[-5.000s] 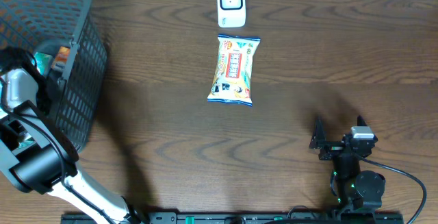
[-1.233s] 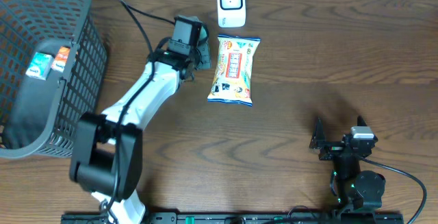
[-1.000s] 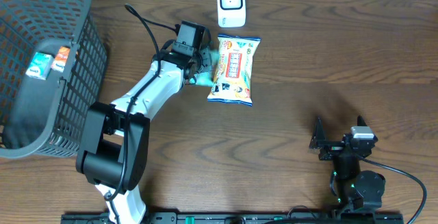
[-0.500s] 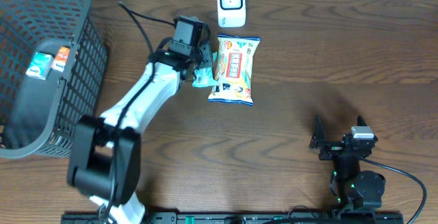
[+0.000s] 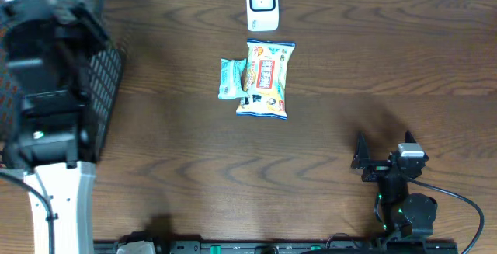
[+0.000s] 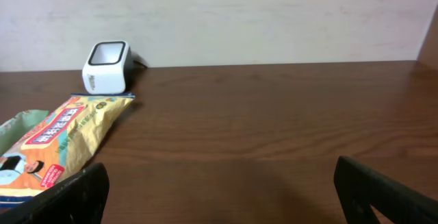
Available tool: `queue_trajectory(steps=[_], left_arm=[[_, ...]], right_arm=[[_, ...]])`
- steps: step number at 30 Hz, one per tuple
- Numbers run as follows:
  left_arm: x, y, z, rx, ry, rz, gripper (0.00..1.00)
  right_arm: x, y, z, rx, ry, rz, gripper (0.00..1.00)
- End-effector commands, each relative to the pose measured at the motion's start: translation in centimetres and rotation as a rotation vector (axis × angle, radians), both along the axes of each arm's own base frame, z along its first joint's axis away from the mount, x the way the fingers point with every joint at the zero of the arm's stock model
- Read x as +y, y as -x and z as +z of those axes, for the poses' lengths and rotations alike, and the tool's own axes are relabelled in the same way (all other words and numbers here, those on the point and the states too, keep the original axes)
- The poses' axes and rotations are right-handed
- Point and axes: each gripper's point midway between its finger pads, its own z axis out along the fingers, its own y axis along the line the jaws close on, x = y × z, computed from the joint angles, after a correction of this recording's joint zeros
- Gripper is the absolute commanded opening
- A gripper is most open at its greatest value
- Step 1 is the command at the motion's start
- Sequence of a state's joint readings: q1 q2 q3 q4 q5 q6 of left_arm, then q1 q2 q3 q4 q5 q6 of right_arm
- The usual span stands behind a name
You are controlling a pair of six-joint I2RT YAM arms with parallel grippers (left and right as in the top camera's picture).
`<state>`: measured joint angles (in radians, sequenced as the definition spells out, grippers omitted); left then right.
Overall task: Scan the item barcode
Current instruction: 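Lower the green pack beside the yellow bag and release, then reach the left gripper into the basket and grasp the orange box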
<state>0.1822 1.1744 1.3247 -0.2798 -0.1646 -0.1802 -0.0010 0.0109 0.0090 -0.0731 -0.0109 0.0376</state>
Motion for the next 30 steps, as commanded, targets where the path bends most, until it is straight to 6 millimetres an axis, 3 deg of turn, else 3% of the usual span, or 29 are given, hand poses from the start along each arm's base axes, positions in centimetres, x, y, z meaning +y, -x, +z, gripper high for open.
queue_trajectory(steps=[1,2,3,5,7,15,19,30], left_arm=[[5.2,1.5,1.8,0.018,-0.016,0.019,0.87],[5.5,1.5,2.4,0.02,0.009,-0.026,0.96],[6.0,1.3,3.1,0.025,0.034,-0.058,0.99],[7.3,1.1,3.2,0.063,0.083,-0.057,0.98],[8.6,0.5,1.4,0.181,0.139,-0.039,0.98],[11.3,-3.7,-10.0,0.492,0.308,-0.053,0.98],[12.9,-4.6,-14.3,0.586,0.329,-0.02,0.98],[14.3,-6.7,-25.1,0.72,0.556,0.1,0.98]], right_arm=[[-0.1,0.0,-0.1,0.0,-0.006,-0.006,0.99],[-0.1,0.0,-0.1,0.0,-0.006,-0.006,0.99],[-0.1,0.0,-0.1,0.0,-0.006,-0.006,0.99],[-0.1,0.0,-0.1,0.0,-0.006,-0.006,0.99],[-0.1,0.0,-0.1,0.0,-0.006,-0.006,0.99],[-0.1,0.0,-0.1,0.0,-0.006,-0.006,0.99],[-0.1,0.0,-0.1,0.0,-0.006,-0.006,0.99],[-0.1,0.0,-0.1,0.0,-0.006,-0.006,0.99]])
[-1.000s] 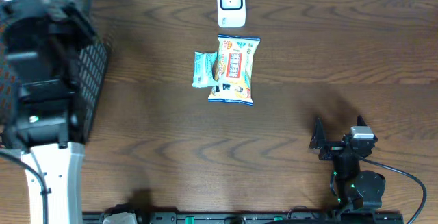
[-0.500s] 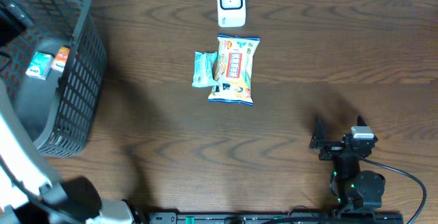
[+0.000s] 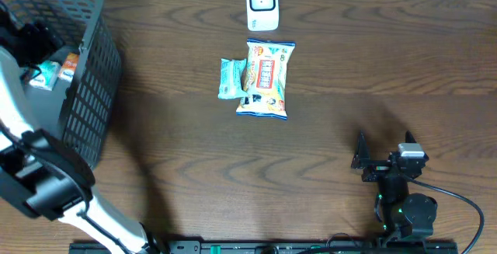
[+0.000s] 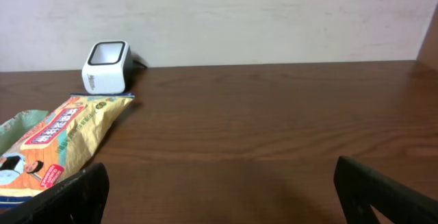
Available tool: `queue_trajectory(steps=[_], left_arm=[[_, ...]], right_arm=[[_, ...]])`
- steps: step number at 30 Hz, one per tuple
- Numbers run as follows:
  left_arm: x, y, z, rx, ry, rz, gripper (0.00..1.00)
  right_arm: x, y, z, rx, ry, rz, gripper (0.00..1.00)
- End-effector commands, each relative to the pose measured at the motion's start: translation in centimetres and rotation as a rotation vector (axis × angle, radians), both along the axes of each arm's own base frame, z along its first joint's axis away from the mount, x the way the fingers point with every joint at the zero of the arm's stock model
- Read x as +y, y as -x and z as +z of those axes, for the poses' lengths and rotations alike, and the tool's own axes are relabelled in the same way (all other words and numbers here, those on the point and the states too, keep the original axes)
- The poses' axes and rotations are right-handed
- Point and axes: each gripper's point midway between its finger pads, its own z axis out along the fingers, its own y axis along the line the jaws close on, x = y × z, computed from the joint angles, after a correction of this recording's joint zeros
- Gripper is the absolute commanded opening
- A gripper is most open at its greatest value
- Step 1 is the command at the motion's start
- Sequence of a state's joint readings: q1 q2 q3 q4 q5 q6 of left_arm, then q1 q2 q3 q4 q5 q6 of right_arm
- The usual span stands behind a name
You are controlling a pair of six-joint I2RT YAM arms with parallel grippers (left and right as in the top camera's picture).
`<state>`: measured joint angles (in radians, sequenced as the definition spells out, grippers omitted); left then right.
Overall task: Scan the item barcode
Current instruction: 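Reach the left gripper into the basket and grasp the orange box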
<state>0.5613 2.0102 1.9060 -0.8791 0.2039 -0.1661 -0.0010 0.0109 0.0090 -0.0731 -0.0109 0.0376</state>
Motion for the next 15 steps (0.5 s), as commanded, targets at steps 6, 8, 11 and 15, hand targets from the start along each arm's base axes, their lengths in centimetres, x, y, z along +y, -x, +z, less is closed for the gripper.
queue_trajectory(steps=[6,8,11,15], left_arm=[[0.6,-2.1,-5.0,0.069,-0.018,0.057,0.98],[0.4,-2.7,-5.4,0.061,-0.025,0.049,0.96],[0.3,-3.3,-6.7,0.065,-0.033,0.043,0.92],[0.6,-3.2,-8.8,0.101,-0.068,0.0,0.78]], right_arm=[[-0.1,0.0,-0.1,0.0,-0.006,-0.006,0.99],[-0.1,0.0,-0.1,0.0,-0.006,-0.006,0.99],[-0.1,0.0,-0.1,0.0,-0.006,-0.006,0.99],[-0.1,0.0,-0.1,0.0,-0.006,-0.006,0.99]])
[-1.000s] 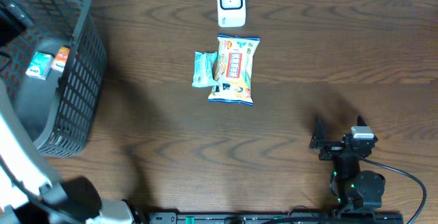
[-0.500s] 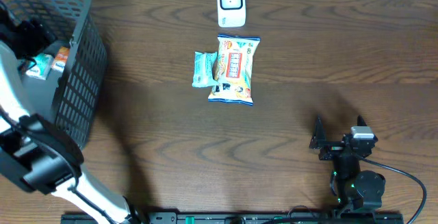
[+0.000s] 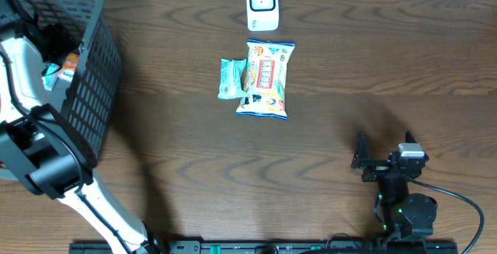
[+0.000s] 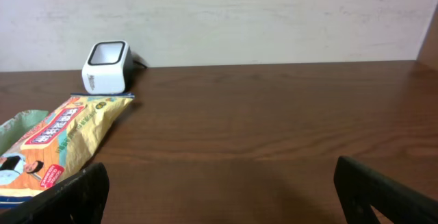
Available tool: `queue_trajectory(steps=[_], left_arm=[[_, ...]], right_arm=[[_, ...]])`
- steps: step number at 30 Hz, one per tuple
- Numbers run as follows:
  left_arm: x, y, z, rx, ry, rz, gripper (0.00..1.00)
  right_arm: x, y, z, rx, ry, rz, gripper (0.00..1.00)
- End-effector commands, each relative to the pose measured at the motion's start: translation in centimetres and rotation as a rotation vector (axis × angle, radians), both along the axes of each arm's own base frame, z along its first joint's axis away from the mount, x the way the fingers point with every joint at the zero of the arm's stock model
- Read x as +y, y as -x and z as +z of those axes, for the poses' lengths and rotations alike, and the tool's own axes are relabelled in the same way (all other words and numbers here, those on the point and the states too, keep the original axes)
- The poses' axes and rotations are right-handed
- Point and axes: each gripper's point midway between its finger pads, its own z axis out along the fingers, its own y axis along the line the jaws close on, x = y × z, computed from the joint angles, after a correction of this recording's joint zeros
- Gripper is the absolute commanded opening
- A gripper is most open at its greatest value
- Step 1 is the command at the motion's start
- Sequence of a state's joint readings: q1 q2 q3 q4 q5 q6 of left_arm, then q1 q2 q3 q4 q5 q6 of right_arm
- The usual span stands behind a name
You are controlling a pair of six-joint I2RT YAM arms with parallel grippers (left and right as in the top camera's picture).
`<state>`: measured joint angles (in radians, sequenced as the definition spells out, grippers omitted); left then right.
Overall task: Scan the item barcode
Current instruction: 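Reach the left gripper into the basket and grasp the orange box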
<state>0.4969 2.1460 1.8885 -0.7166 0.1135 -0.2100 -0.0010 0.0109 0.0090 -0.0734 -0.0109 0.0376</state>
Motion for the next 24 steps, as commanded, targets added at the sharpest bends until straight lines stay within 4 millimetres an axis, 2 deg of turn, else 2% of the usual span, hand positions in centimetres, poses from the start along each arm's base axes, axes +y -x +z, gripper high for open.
queue_trajectory(steps=[1,8,10,12,17,20,24], left_arm=[[0.4,0.7,-3.5,0.081,-0.024,-0.036,0.78],[0.6,0.0,-4.4,0.098,-0.1,-0.178,0.77],[0.5,-0.2,-4.7,0.102,-0.108,-0.199,0.73],[0.2,-0.4,-5.3,0.116,-0.117,-0.235,0.69],[-1.2,-0.8,-6.3,0.147,-0.142,-0.329,0.67],[-0.6,-0.5,-6.5,0.198,-0.21,-0.312,0.67],[-1.0,-0.2,-7.2,0.231,-0.231,-0.363,0.63]], right_arm=[[-0.1,0.0,-0.1,0.0,-0.006,-0.006,0.99],[-0.1,0.0,-0.1,-0.001,-0.006,-0.006,0.99],[-0.1,0.0,-0.1,0.0,-0.006,-0.006,0.99],[-0.1,0.0,-0.1,0.0,-0.006,-0.006,0.99],[-0.1,0.0,-0.1,-0.001,-0.006,-0.006,0.99],[-0.1,0.0,-0.1,0.0,-0.006,-0.006,0.99],[-0.1,0.0,-0.1,0.0,-0.006,-0.006,0.99]])
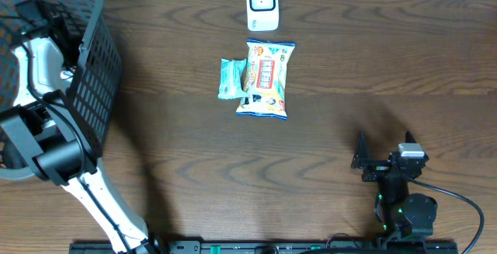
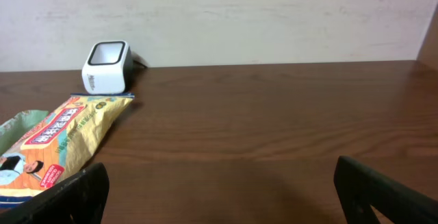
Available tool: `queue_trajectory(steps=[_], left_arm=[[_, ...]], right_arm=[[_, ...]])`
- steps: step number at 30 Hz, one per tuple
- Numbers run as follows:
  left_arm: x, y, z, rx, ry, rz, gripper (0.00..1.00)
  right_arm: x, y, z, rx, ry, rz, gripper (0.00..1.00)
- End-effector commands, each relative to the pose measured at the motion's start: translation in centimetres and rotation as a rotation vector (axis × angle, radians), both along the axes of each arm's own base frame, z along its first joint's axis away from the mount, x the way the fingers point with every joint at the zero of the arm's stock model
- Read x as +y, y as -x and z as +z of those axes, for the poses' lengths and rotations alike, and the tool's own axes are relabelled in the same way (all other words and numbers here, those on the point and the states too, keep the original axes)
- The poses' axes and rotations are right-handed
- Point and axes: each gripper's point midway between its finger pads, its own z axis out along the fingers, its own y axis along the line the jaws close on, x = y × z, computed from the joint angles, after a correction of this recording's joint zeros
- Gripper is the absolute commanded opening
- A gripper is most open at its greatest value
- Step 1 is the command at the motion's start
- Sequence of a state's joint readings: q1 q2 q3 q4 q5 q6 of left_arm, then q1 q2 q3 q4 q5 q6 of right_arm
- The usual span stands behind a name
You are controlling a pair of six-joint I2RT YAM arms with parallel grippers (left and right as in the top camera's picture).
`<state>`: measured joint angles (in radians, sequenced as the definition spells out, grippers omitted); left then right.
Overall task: Scan the item barcode
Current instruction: 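Reach the left gripper into the basket and grasp the orange box, then carry the orange box with the left gripper under the scanner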
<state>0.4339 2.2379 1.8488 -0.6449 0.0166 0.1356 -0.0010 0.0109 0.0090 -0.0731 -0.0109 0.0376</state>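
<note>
A white barcode scanner [image 1: 262,4] [image 2: 106,66] stands at the table's far edge. Just in front of it lies a yellow snack bag [image 1: 265,79] [image 2: 61,142], with a small teal packet [image 1: 231,78] [image 2: 14,131] touching its left side. My left gripper [image 1: 48,15] reaches down into the grey basket [image 1: 97,91] at the far left; the arm and the mesh hide its jaws. My right gripper [image 1: 380,149] [image 2: 222,196] rests low at the front right, open and empty, well away from the bags.
The left arm's white links and black elbow [image 1: 46,149] stretch from the table's front edge up over the basket's near wall. A cable [image 1: 458,200] loops by the right arm's base. Bare wood lies between the right gripper and the bags.
The left arm has shifted inside the basket, its gripper now a little farther back and its elbow farther from the front edge. The right gripper, the bags and the scanner have not moved.
The left arm first hung high over the basket, covering most of it. Then it was stretched down into the basket with its gripper near the left wall. It has stayed inside since, shifting slightly each time. The right arm stayed open and still throughout.
</note>
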Motion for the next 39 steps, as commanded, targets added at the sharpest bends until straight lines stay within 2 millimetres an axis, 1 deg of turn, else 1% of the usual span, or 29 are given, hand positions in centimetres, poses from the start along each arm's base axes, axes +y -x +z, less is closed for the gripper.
queue_trajectory(steps=[1,5,9,10,12,15,16,17,18,20,22,24,25,26,27,28,32,33,35,37,38,39], left_arm=[[0.3,1.1,-2.0,0.074,-0.044,-0.04,0.63],[0.0,1.8,-3.4,0.104,-0.055,-0.09,0.63],[0.2,1.8,-4.0,0.1,-0.069,-0.085,0.62],[0.2,1.9,-4.1,0.101,-0.071,-0.084,0.55],[0.2,1.9,-4.1,0.102,-0.069,-0.083,0.38],[0.2,2.0,-4.1,0.106,-0.063,-0.075,0.22],[0.2,2.0,-4.1,0.099,-0.055,-0.052,0.14],[0.2,2.0,-3.9,0.088,-0.044,-0.02,0.09],[0.2,2.0,-3.2,0.062,-0.024,0.043,0.08],[0.1,1.8,-2.1,0.029,-0.004,0.081,0.08],[-0.3,1.6,0.1,-0.013,0.003,0.079,0.08],[-0.3,1.6,2.9,-0.067,-0.001,0.107,0.08],[-0.2,1.6,3.8,-0.084,-0.002,0.116,0.08],[-0.2,1.6,6.5,-0.143,-0.005,0.152,0.07],[-0.3,1.7,8.4,-0.188,-0.002,0.18,0.07],[-0.4,2.0,11.6,-0.263,0.004,0.227,0.07],[-1.3,3.6,18.4,-0.413,0.027,0.303,0.08],[-1.8,3.9,19.6,-0.44,0.045,0.301,0.07],[-4.4,4.8,24.1,-0.552,0.133,0.252,0.08],[-6.8,5.4,27.1,-0.628,0.214,0.179,0.07],[-8.5,5.9,29.0,-0.672,0.262,0.116,0.07],[-9.7,6.3,30.3,-0.699,0.295,0.071,0.07]], right_arm=[[-0.1,0.0,-0.1,0.0,-0.006,-0.006,0.99],[-0.1,0.0,-0.1,0.0,-0.006,-0.006,0.99],[-0.1,0.0,-0.1,0.0,-0.006,-0.006,0.99],[-0.1,0.0,-0.1,0.0,-0.006,-0.006,0.99],[-0.1,0.0,-0.1,0.0,-0.006,-0.006,0.99],[-0.1,0.0,-0.1,0.0,-0.006,-0.006,0.99],[-0.1,0.0,-0.1,0.0,-0.006,-0.006,0.99],[-0.1,0.0,-0.1,0.0,-0.006,-0.006,0.99],[-0.1,0.0,-0.1,0.0,-0.006,-0.006,0.99],[-0.1,0.0,-0.1,0.0,-0.006,-0.006,0.99],[-0.1,0.0,-0.1,0.0,-0.007,-0.006,0.99],[-0.1,0.0,-0.1,0.0,-0.006,-0.006,0.99],[-0.1,0.0,-0.1,0.0,-0.006,-0.006,0.99],[-0.1,0.0,-0.1,0.0,-0.007,-0.006,0.99],[-0.1,0.0,-0.1,0.0,-0.007,-0.006,0.99],[-0.1,0.0,-0.1,0.0,-0.007,-0.006,0.99],[-0.1,0.0,-0.1,0.0,-0.006,-0.006,0.99],[-0.1,0.0,-0.1,0.0,-0.006,-0.006,0.99],[-0.1,0.0,-0.1,0.0,-0.006,-0.006,0.99],[-0.1,0.0,-0.1,0.0,-0.006,-0.006,0.99],[-0.1,0.0,-0.1,0.0,-0.006,-0.006,0.99],[-0.1,0.0,-0.1,0.0,-0.006,-0.006,0.99]])
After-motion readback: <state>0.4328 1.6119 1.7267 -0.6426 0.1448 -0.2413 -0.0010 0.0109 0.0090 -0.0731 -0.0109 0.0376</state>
